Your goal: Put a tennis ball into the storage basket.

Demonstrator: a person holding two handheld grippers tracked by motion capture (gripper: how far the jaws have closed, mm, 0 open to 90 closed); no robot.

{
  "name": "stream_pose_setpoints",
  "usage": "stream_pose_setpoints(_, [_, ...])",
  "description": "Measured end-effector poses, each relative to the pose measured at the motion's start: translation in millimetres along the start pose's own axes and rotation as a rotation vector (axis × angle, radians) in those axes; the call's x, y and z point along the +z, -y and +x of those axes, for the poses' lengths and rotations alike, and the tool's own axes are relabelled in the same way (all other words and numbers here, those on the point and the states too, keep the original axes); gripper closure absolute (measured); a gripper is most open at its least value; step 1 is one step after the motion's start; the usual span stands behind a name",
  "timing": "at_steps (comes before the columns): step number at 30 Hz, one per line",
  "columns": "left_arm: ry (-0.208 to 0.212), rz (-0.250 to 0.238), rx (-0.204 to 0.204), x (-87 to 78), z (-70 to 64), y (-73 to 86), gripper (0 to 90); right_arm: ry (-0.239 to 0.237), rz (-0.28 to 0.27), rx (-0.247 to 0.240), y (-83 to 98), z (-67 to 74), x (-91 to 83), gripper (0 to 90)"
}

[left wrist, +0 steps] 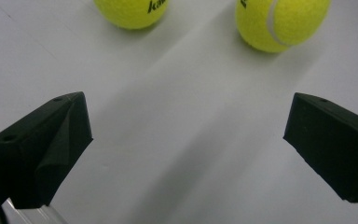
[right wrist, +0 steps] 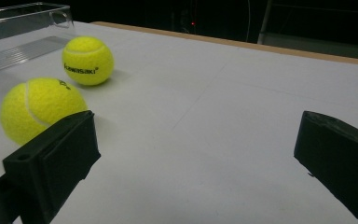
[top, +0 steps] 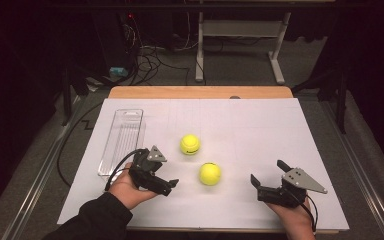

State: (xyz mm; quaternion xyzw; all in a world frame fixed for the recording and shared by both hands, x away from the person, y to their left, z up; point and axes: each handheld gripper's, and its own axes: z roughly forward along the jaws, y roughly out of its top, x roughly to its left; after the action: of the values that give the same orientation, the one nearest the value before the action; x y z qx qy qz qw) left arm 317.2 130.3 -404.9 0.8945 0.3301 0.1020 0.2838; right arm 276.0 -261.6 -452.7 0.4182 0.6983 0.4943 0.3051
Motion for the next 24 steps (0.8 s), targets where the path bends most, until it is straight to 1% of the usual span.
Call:
stream_pose_setpoints(2, [0.002,0.03,0.009,1.5,-1.2,-2.1,1.5,0.001,0.003,-0.001,0.2,-0.1,-0.1,0.0])
stream_pose_setpoints(3, [0.011,0.041,0.01,2.2,-2.2,-3.0,1.5,0.0,0.003,-0.001,0.3,0.1,-0.1,0.0])
stream_pose_setpoints(6, [0.017,0.092,0.034,4.8,-5.6,-6.1,1.5,-0.002,0.005,-0.001,0.6,0.5,0.3,0.0])
stream_pose_setpoints(7, [0.017,0.092,0.034,4.8,-5.6,-6.1,1.5,-0.002,0.005,-0.001,0.6,0.5,0.3,0.0])
stream_pose_setpoints(8, [0.011,0.129,0.053,7.0,-8.1,-8.3,1.5,-0.006,0.003,-0.003,1.0,0.4,0.8,0.0])
stream_pose_setpoints(10, [0.013,0.162,0.059,9.2,-9.8,-10.5,1.5,-0.006,0.006,-0.003,1.2,0.7,0.9,0.0])
stream_pose_setpoints(11, [0.013,0.162,0.059,9.2,-9.8,-10.5,1.5,-0.006,0.006,-0.003,1.2,0.7,0.9,0.0])
stream_pose_setpoints(12, [0.013,0.208,0.07,11.1,-10.9,-12.7,1.5,-0.008,0.007,-0.002,1.3,0.9,1.0,0.0])
stream_pose_setpoints(14, [0.008,0.241,0.08,13.1,-11.5,-14.2,1.5,-0.008,0.008,-0.003,1.5,0.9,0.9,0.0])
stream_pose_setpoints(16, [0.012,0.264,0.076,14.5,-12.2,-15.9,1.5,-0.008,0.011,-0.003,1.7,0.8,1.0,0.0])
stream_pose_setpoints(17, [0.012,0.264,0.076,14.5,-12.2,-15.9,1.5,-0.008,0.011,-0.003,1.7,0.8,1.0,0.0])
stream_pose_setpoints(19, [0.015,0.282,0.078,16.3,-11.3,-17.8,1.5,-0.008,0.013,0.0,2.0,0.6,1.0,0.0])
stream_pose_setpoints(20, [0.017,0.299,0.072,18.0,-10.3,-19.5,1.5,-0.008,0.014,0.001,2.2,0.5,0.8,0.0])
stream_pose_setpoints(21, [0.017,0.299,0.072,18.0,-10.3,-19.5,1.5,-0.008,0.014,0.001,2.2,0.5,0.8,0.0])
stream_pose_setpoints(22, [0.023,0.319,0.059,20.1,-9.1,-21.5,1.5,-0.009,0.015,0.0,2.3,0.5,0.8,0.0])
stream_pose_setpoints(23, [0.023,0.319,0.059,20.1,-9.1,-21.5,1.6,-0.009,0.015,0.0,2.3,0.5,0.8,0.0])
stream_pose_setpoints(24, [0.027,0.342,0.051,22.1,-8.1,-24.3,1.6,-0.008,0.012,0.004,2.1,0.4,0.5,0.0])
